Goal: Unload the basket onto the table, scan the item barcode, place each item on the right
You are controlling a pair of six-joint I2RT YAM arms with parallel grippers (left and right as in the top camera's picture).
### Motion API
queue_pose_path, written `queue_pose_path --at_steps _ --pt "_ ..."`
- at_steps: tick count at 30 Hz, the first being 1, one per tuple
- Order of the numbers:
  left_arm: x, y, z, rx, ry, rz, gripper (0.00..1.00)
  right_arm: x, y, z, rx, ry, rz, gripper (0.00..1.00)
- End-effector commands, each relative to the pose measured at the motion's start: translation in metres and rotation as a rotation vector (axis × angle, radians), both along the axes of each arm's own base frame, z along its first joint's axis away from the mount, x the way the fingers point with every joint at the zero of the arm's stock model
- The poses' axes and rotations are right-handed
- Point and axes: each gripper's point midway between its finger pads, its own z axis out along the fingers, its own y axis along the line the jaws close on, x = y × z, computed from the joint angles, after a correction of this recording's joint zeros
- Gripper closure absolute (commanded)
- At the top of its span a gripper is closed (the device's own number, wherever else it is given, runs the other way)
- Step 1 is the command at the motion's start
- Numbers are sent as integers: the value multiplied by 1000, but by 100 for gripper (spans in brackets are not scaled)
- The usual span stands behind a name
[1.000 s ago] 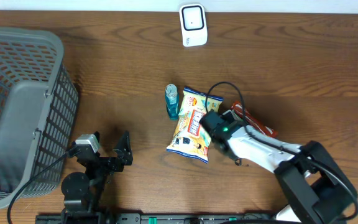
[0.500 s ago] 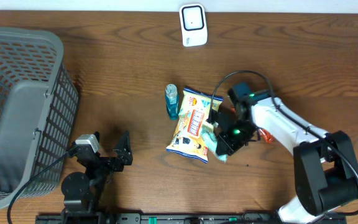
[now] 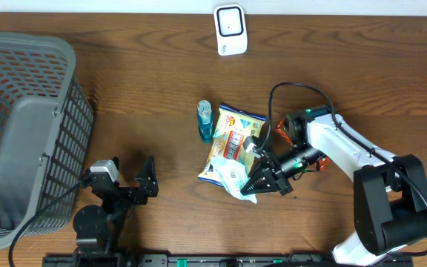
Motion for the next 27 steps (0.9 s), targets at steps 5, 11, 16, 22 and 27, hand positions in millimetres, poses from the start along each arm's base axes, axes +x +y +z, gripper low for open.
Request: queue_pose_path --at_steps 5,11,16,22,27 --pt "-1 -3 -13 -3 38 -13 2 2 6 28 227 -145 -5 99" --pt "-1 -3 -13 -3 38 -13 2 -12 2 40 271 -170 33 99" --pt "-1 -3 -13 -3 38 -13 2 -14 0 39 259 -165 47 99" --pt "-1 -3 -13 -3 38 -13 2 -17 -2 39 245 -151 59 99" --pt "-1 -3 -13 -3 38 -13 2 -17 -2 39 232 -129 52 99"
